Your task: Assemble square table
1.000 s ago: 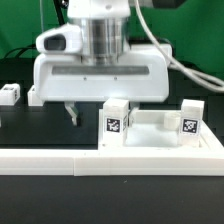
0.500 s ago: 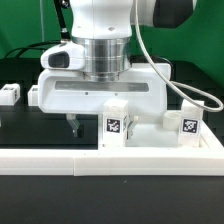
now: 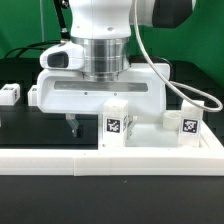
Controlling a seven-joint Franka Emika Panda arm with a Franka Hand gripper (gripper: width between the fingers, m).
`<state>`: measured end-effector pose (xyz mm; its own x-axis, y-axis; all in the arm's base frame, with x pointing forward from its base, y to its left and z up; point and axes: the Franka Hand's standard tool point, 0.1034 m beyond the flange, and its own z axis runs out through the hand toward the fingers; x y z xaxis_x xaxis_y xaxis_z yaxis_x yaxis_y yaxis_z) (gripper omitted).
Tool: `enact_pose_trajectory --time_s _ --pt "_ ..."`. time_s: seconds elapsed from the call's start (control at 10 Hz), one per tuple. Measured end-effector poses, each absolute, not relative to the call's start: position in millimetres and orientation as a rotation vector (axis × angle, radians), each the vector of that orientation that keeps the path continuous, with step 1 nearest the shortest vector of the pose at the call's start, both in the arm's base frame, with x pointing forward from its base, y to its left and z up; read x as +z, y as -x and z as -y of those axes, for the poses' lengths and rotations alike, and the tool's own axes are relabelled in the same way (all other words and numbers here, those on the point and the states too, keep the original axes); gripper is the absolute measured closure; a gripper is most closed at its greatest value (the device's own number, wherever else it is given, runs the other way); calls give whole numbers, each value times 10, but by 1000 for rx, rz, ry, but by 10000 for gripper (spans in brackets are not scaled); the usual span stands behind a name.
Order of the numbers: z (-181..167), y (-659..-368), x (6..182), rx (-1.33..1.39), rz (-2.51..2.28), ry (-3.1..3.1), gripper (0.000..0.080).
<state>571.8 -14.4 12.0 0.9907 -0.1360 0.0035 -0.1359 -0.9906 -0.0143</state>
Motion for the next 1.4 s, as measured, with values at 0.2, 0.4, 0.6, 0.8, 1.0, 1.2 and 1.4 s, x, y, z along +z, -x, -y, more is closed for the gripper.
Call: enact_pose_trajectory --time_s 0.2,0.4,0.6,0.8,1.0,1.2,1.4 --pt "146 -5718 120 -7 -213 3120 284" --pt "147 -5718 120 -7 -214 3120 559" --pt "151 -5712 120 -5 -199 3123 729" --pt "151 -5712 120 -5 -194 3123 732" --pt "151 -5711 120 -5 -191 3123 732" --pt "151 -5711 120 -5 -190 3123 732" --pt "152 -5711 120 -5 -178 3124 732"
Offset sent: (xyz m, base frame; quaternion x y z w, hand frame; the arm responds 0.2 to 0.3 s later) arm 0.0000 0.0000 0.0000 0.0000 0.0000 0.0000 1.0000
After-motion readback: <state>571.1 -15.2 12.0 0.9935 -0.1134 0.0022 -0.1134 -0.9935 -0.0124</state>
